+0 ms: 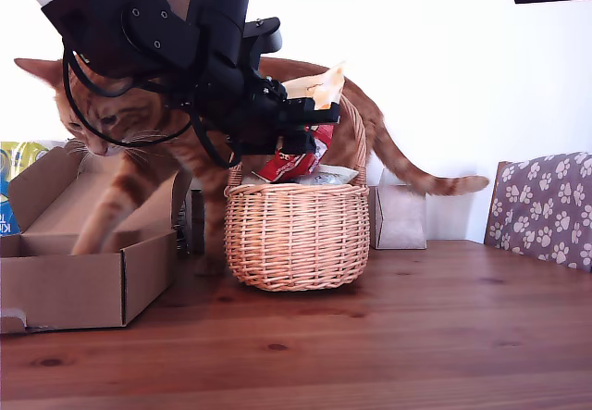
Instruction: Move the bags of Easter eggs from the cardboard box on the left into the woven basket on the right side.
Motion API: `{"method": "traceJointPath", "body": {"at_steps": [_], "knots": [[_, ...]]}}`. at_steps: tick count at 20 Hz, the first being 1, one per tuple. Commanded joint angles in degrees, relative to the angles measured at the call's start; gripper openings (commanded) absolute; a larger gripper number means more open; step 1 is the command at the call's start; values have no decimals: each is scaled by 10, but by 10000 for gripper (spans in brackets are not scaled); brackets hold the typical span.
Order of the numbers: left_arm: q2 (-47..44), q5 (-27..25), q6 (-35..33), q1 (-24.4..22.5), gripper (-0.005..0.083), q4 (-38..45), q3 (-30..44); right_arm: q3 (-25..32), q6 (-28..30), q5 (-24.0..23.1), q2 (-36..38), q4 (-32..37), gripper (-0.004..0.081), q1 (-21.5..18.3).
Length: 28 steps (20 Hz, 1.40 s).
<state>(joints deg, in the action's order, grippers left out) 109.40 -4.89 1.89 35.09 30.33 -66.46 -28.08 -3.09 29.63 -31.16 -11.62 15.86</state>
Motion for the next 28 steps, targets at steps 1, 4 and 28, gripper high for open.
{"method": "traceJointPath", "body": {"at_steps": [1,4,28], "knots": [[35,-3,25,-11,163,-15,0,2,1,2,-2,7,-12,3],[57,8,43,-20,163,-53,-8,2,1,2,-2,13,-12,3],[-132,107,-14,-12,545,-297,-29,2,1,2,-2,15,-12,3]]}}
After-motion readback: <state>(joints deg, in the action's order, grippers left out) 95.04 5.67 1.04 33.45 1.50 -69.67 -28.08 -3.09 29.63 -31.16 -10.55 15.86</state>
